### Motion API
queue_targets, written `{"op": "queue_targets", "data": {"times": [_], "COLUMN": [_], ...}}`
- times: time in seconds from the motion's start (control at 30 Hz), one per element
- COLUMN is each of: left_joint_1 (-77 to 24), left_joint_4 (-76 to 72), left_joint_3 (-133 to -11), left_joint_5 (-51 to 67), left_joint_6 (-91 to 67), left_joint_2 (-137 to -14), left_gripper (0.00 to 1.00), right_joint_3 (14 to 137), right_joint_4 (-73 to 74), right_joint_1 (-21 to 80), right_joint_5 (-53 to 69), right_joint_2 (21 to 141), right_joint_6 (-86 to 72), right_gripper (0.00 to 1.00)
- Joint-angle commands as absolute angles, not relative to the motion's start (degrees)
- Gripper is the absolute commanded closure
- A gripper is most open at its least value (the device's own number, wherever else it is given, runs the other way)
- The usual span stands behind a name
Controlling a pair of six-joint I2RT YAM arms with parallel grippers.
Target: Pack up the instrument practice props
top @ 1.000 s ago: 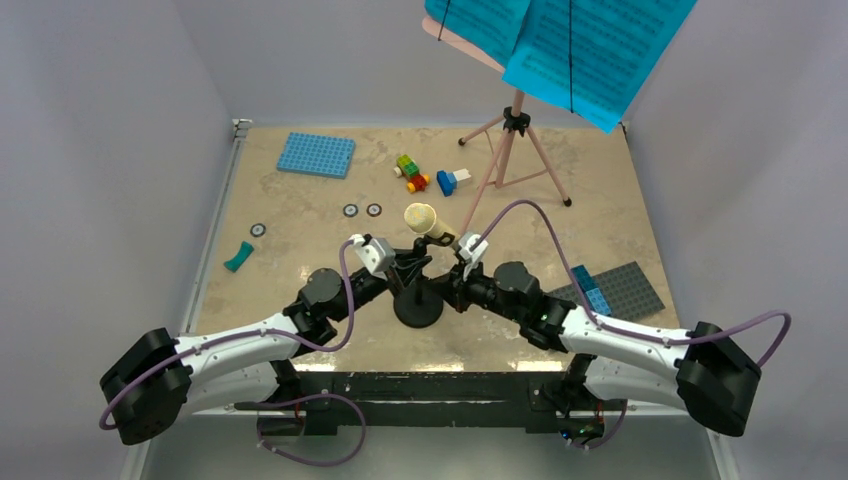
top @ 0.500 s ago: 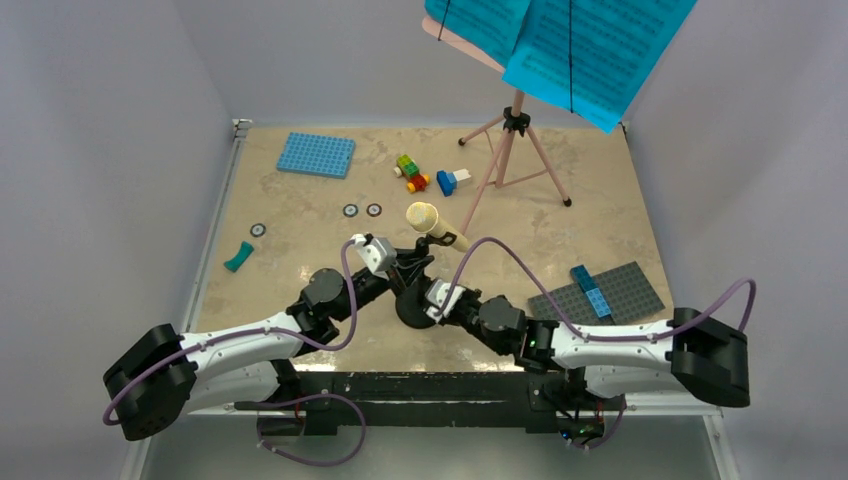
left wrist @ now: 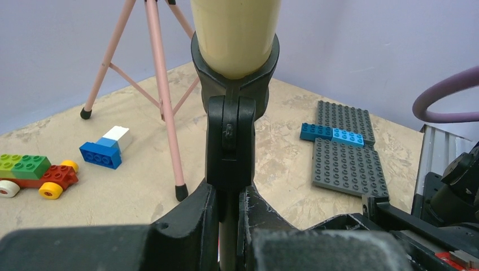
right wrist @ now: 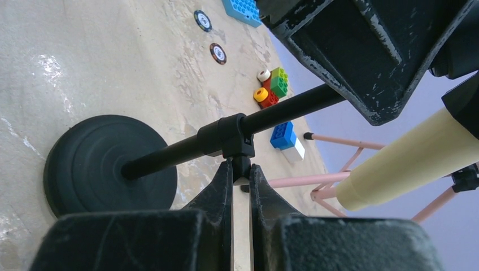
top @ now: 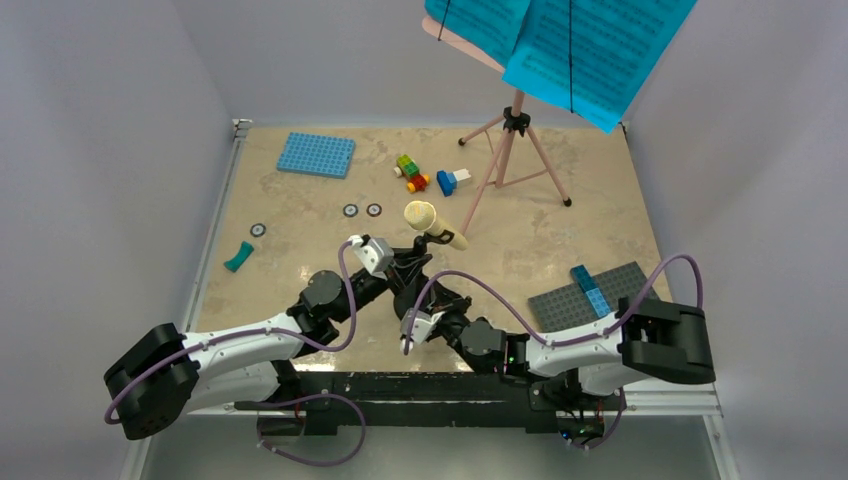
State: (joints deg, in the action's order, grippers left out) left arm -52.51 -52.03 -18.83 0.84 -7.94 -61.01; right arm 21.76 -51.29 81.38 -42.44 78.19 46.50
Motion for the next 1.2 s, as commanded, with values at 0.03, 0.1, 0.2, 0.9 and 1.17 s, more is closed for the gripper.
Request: {"op": "queue_targets", "data": {"times": [0.03,0.1,0.2,0.9,1.17], "left_joint_1": [-53.09,-53.09,-53.09,-53.85,-55.39], "left_joint_4": [-45.00,-45.00,-44.96,-46.49,-47.97], "left_joint_3": [-16.15,-16.02,-15.91,-15.52,-14.70], "left_joint_5": [2.10,1.79,1.47,-1.79,-4.47], "left_joint_6": [-12.76,-12.54,-12.24,-11.70,-10.46], "left_joint_2": [-62.45,-62.19,-61.88,-59.35,-59.03], "left_gripper": [1.00,1.00,1.00,1.00,1.00], "right_joint_3": [27.99,30.35,32.45,26.17,20.52], "right_joint_4": [-42.25,-31.73,-23.52,-10.35,-33.24], "right_joint_1": [81.96,81.86,81.83,51.90,44.96], "right_joint_5": [-43.97,-42.60,-42.93,9.45,22.27], "right_joint_2": [72.72,69.49,66.03,44.89,56.33], "right_joint_6": [36.21,28.46,22.13,-48.02,-65.67], "right_gripper": [0.77,0.50,0.31,0.24,0.30]}}
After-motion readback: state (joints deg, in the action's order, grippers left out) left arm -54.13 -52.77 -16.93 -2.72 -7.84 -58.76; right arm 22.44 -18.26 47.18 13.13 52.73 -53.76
